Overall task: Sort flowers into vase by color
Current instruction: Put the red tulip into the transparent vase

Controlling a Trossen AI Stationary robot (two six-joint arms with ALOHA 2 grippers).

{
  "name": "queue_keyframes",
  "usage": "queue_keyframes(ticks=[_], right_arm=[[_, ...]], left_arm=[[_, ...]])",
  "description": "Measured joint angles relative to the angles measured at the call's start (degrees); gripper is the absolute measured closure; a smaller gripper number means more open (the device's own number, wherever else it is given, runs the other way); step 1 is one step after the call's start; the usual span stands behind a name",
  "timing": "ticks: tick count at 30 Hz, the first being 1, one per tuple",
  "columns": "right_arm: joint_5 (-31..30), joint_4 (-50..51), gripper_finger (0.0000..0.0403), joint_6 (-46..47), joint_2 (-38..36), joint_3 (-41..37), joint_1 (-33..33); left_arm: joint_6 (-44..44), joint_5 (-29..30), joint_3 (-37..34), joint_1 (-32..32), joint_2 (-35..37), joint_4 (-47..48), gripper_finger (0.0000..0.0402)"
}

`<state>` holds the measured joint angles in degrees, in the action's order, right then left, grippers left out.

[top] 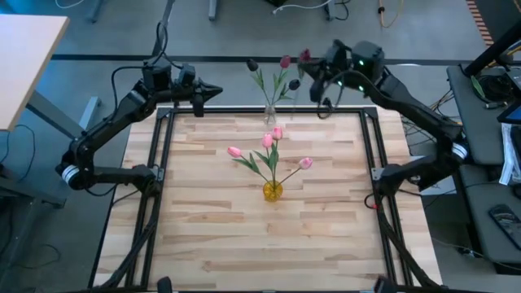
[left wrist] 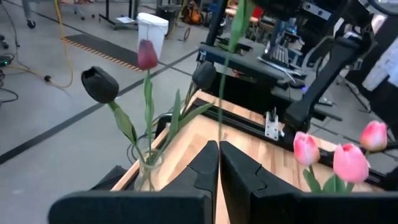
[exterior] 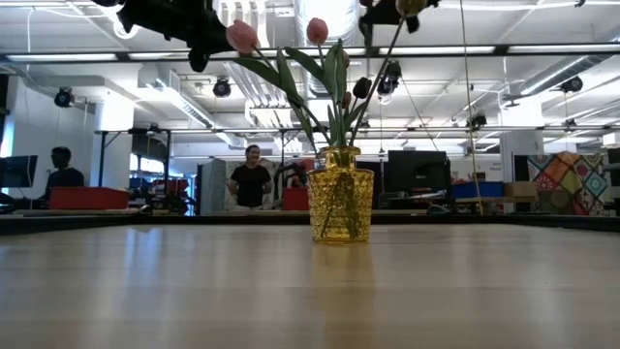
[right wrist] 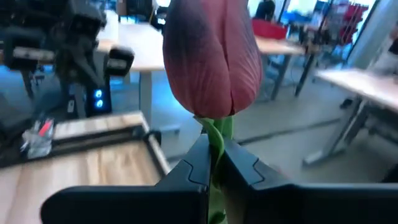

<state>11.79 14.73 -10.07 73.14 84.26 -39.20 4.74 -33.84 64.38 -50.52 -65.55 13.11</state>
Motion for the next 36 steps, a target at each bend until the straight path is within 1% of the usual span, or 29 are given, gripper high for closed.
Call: queue_keyframes(ticks=[4,7,14,17,21,30,36], right_arm=[[0.32,-1.36,0.0391,-1.46,6.77,7.29,-0.08],[0.3,-2.62,0.0391,-0.13,11.79,12.17,0.59],[0.2,-3.75,0.0391,-1.63,20.96,19.58,0.81],[-0.82,-3.8,0.0391,-3.88,23.68,21.14,0.78],[-1.27,-4.18,0.0391,-4.52,26.03,22.37,0.81],[-1.36,-5.73,0.0391,-7.07,27.66,20.55,0.65],[-1.29,-5.62,0.039,-6.43,29.14,20.49,0.66]], left_arm=[[0.69,0.14,0.04,-0.11,0.43,-1.07,0.0402],[1.31,0.15,0.07,-0.33,0.45,-1.66,0.0402],[0.52,0.15,0.07,-1.09,0.43,-1.61,0.0402],[0.3,0.14,0.07,-1.98,0.43,-1.58,0.0402],[0.3,-0.08,0.07,-3.38,0.43,-1.57,0.0402],[0.27,-0.14,0.07,-5.07,0.45,-1.51,0.0402],[0.06,-0.16,0.07,-5.22,0.45,-1.49,0.0402]])
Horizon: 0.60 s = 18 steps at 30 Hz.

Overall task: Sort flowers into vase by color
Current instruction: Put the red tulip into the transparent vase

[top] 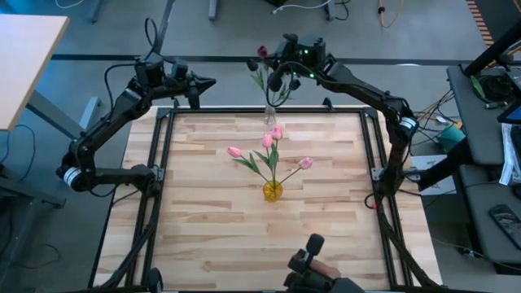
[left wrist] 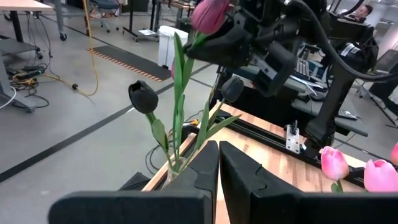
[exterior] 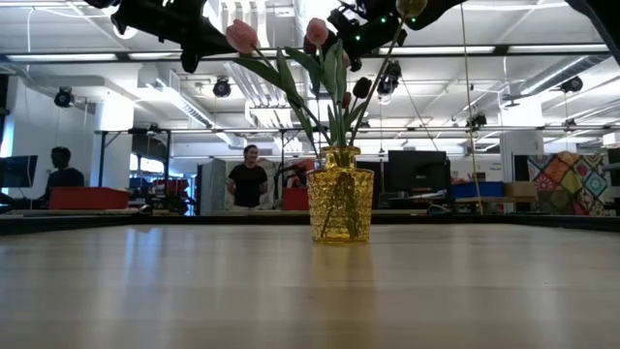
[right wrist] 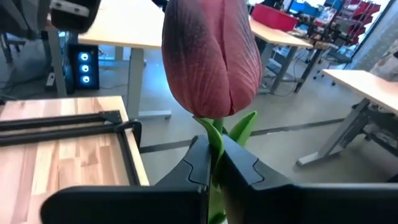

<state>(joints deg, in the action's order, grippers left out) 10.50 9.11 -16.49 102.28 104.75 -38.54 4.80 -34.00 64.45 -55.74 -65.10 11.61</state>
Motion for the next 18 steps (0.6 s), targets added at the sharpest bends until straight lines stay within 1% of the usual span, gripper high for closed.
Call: queue_keyframes(ticks=[4,13,15,18], right_arm=[[-0.04,1.27,0.039,0.46,0.6,-0.02,0.04],[-0.13,6.67,0.0387,5.72,1.13,-0.02,0.06],[-0.17,8.05,0.0376,6.13,1.13,-0.02,0.23],[-1.37,9.65,0.0345,6.77,1.13,-0.02,0.84]], left_arm=[[0.0,-0.02,0.0,-0.03,0.02,-0.02,0.0402],[0.04,-0.04,0.0,-0.27,0.05,-0.02,0.0402],[0.04,-0.05,0.0,-0.27,0.06,-0.02,0.0402],[0.04,-0.09,0.0,-0.27,0.07,0.0,0.0402]])
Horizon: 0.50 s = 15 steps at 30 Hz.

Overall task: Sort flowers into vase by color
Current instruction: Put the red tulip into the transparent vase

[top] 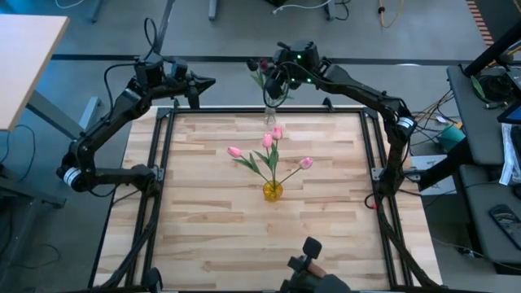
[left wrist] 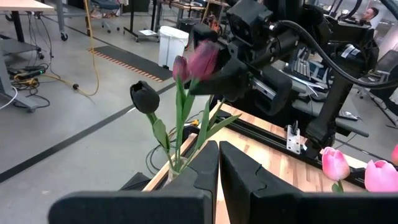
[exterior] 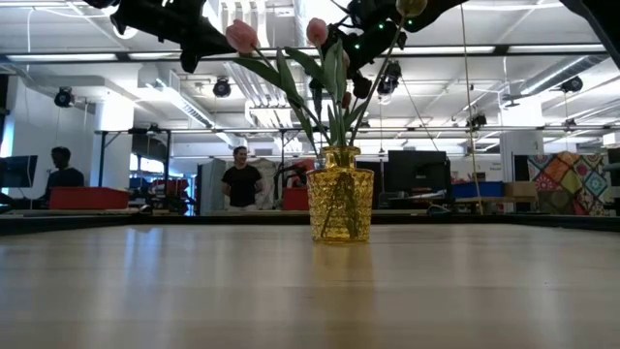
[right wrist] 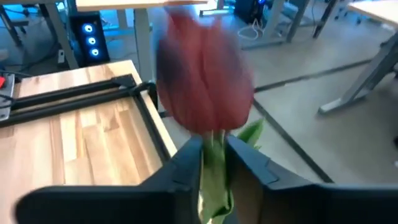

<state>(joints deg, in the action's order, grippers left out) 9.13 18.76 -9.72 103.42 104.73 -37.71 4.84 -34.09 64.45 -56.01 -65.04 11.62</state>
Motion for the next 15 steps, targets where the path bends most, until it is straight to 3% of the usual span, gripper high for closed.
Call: queue_keyframes(ticks=[7,15], right_arm=[[-0.27,4.53,0.0272,4.74,-0.22,0.0,0.74],[-3.13,9.29,0.0249,5.38,-1.8,1.94,2.17]], left_arm=[[0.0,-0.7,0.0,0.0,0.0,0.25,0.0402],[-0.61,-3.2,0.0,0.0,0.03,1.82,0.0402]])
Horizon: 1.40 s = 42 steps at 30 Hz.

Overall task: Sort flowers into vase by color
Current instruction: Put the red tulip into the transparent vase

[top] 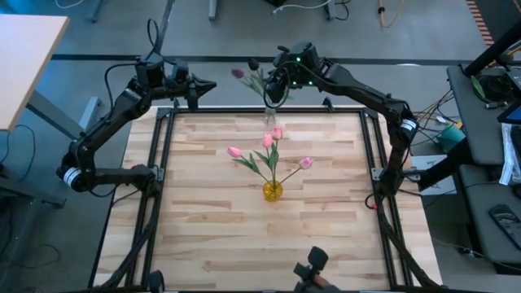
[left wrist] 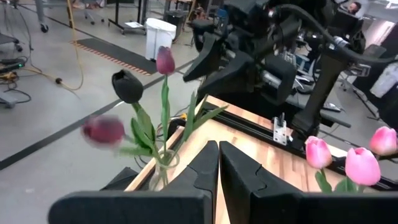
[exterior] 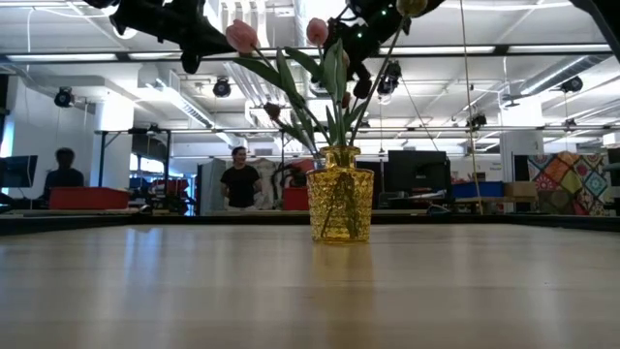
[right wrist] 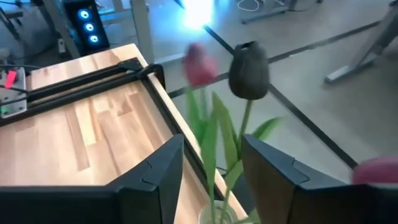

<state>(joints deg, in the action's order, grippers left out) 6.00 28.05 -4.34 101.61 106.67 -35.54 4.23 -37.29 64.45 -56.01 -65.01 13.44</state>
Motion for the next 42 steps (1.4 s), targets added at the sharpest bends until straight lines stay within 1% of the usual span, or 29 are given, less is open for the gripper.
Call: queue_keyframes(ticks=[4,7,9,11,12,14,17,21,24,28,30,33,35,42], right_arm=[[-0.53,4.25,0.027,-0.77,-0.16,3.83,0.74],[-0.7,6.6,0.0309,-2.76,-0.21,6.26,2.05],[-1.33,7.18,0.0344,-3.73,-0.27,7.58,2.93],[-1.49,7.42,0.0379,-4.47,-0.43,8.72,3.55],[-1.59,7.46,0.0385,-4.56,-0.61,9.2,3.76],[-1.75,7.49,0.0389,-4.28,-0.91,10.27,4.07],[-1.93,8.1,0.039,-3.73,-1.47,11.13,4.4],[-2.19,9.62,0.039,-3.14,-2.53,11.15,4.72],[-3.34,11.54,0.039,-3.15,-3.46,11.13,4.87],[-4.64,13.44,0.039,-3.15,-4.24,11.13,4.91],[-4.7,13.87,0.039,-3.17,-4.67,11.13,4.93],[-4.72,13.76,0.039,-3.17,-5.57,11.13,4.91],[-4.72,13.74,0.039,-3.17,-6.1,11.13,4.91],[-4.67,13.92,0.039,-3.87,-7.79,11.13,4.91]], left_arm=[[-0.7,-0.95,0.0,0.0,0.06,0.12,0.0402],[-0.71,-0.81,-0.02,-0.02,-0.86,0.7,0.0402],[-0.7,1.77,-0.07,-0.04,-2.28,0.61,0.0402],[-0.64,6.07,-0.11,-0.21,-4.23,-0.61,0.0402],[-0.68,8.15,-0.04,-0.39,-5.48,-1.53,0.0402],[-0.67,9.63,0.29,-0.98,-8.62,-4.07,0.0402],[-0.72,9.71,1.05,-1.85,-13.95,-9.27,0.0402],[-0.95,9.09,4.29,-3.62,-20.97,-15.21,0.0402],[-1.58,6.66,8.37,-5.03,-25.78,-17.13,0.0402],[-1.78,0.41,14.13,-5.68,-31.29,-16.67,0.0402],[-1.86,-1.39,16.55,-5.66,-33.55,-16.4,0.0402],[-1.83,-3.61,19.15,-5.25,-35.46,-14.96,0.0402],[-2.09,-4.23,19.47,-4.91,-35.89,-14.35,0.0402],[-2.21,-3.95,16.26,-3.64,-35.5,-15.61,0.0402]])
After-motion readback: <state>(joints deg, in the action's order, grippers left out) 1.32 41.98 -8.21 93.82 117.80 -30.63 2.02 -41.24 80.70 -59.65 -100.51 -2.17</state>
